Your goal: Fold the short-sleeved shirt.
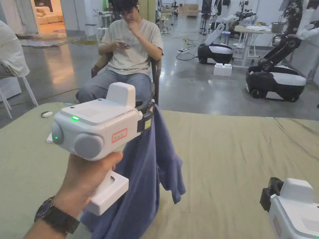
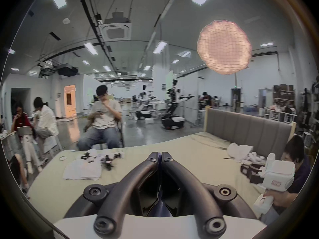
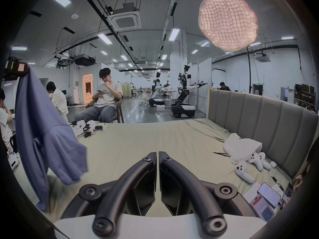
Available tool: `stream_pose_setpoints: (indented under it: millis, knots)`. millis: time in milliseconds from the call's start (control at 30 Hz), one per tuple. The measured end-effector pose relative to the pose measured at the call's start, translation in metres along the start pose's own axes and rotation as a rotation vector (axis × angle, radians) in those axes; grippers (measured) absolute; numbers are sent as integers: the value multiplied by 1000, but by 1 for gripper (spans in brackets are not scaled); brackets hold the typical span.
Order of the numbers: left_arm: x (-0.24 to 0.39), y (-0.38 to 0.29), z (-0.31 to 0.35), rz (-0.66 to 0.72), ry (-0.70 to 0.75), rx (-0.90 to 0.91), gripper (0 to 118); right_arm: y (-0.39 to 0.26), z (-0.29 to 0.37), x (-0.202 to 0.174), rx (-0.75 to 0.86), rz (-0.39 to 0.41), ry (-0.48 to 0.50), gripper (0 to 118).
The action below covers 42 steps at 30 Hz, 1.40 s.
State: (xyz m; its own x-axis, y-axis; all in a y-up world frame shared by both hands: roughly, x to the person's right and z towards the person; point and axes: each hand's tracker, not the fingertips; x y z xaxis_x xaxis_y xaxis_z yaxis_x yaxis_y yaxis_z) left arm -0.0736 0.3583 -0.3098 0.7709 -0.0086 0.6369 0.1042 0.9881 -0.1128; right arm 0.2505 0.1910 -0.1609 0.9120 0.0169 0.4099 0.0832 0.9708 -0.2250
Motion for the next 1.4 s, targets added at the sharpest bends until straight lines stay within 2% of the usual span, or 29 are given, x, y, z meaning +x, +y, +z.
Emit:
stream_pose_setpoints:
  millis: [167, 267, 433, 533, 567, 667, 733, 833, 967, 1033, 1167, 1233, 1400]
  knots:
    - [69, -27, -55, 0, -156, -87, 0, -2, 8, 28, -3, -20, -55, 1]
    - [101, -61, -77, 49, -231, -167, 0, -6, 12, 42, -13, -25, -81, 1]
    - [135, -125, -95, 63, -266, -313, 0, -15, 14, 58, -41, -23, -105, 1]
    - [139, -155, -97, 108, -268, -357, 18, -19, 15, 60, -62, -21, -104, 1]
    - [138, -161, -96, 117, -262, -362, 29, -20, 15, 59, -65, -22, -101, 1]
    - [130, -166, -87, 121, -229, -368, 74, -23, 14, 55, -70, -12, -87, 1]
    - [116, -161, -76, 132, -189, -312, 78, -21, 15, 49, -65, -8, -71, 1]
    - [90, -149, -58, 168, -121, -235, 78, -14, 15, 36, -45, 6, -50, 1]
    - [56, -134, -28, 134, 49, -133, 75, 0, 17, 17, 0, 25, -19, 1]
    - [39, -129, -11, 116, 144, -93, 64, 8, 18, 7, 28, 28, -11, 1]
    - [10, -125, 18, 104, 268, -36, 16, 20, 20, -11, 74, 34, 10, 1]
    - [0, -125, 33, 82, 314, -20, 0, 25, 22, -21, 91, 45, 23, 1]
    - [-22, -137, 54, 89, 358, -70, 0, 30, 22, -38, 111, 57, 61, 1]
